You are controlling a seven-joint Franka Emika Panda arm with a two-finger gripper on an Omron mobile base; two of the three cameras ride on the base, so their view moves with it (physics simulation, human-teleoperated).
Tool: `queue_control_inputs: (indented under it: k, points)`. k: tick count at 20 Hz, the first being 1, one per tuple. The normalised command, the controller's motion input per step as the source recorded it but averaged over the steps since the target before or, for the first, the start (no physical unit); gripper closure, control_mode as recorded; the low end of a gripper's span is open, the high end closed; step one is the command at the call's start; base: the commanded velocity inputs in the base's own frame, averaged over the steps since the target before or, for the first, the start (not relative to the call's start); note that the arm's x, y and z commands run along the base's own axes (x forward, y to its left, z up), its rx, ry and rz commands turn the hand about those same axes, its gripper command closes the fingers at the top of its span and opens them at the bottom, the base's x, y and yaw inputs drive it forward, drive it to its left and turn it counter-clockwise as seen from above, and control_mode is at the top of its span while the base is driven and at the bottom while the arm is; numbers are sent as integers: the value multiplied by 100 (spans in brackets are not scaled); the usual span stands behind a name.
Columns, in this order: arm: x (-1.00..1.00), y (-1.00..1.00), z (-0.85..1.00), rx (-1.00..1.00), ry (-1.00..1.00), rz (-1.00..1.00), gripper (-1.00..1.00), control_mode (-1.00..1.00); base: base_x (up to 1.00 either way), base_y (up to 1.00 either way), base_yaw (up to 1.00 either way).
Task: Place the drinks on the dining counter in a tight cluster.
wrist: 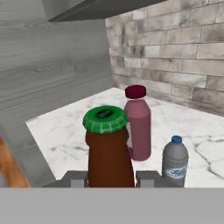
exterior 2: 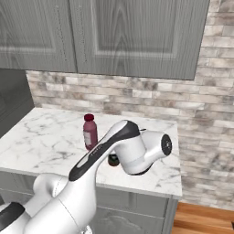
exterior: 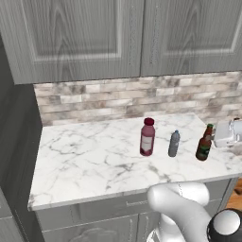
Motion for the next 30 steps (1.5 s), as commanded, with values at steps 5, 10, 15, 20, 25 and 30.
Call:
queue_control_inputs:
  k: [5, 10, 15, 20, 25, 30]
  points:
    - [16, 66, 14, -2, 0, -8, 100, -100, 0, 0, 0]
    - [2, 20, 31, 2, -1, -6, 100, -100, 0, 0, 0]
    - [0, 0, 4, 2, 0, 0, 100, -100, 0, 0, 0]
    - [-13, 0, 0, 0, 0, 0, 100, -100, 0, 0, 0]
    - [0, 0, 0, 0, 0, 0, 100, 100, -97, 0, -1]
    - [0, 0, 0, 0, 0, 0, 100, 100, -81, 8, 2]
